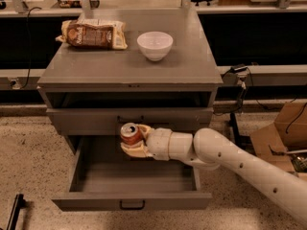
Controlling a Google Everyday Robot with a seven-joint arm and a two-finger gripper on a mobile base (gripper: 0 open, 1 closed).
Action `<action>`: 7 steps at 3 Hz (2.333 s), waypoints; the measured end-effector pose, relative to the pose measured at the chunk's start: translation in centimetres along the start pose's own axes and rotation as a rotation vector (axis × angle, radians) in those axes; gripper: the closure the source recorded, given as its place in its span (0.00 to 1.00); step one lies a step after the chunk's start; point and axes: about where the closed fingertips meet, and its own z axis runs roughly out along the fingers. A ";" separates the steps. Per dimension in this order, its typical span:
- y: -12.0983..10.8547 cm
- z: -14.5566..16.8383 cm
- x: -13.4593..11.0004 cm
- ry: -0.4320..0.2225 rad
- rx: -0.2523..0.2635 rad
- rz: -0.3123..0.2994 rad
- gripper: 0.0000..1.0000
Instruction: Place coke can into middle drawer
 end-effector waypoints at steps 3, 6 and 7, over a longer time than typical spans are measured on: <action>-1.4 1.8 12.3 0.068 -0.033 0.100 1.00; -1.2 3.1 24.6 0.037 -0.146 0.214 0.82; -1.3 3.3 25.4 0.043 -0.153 0.172 0.59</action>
Offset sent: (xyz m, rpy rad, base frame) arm 0.0292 -0.0215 -0.1294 -0.0962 0.1496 -0.0430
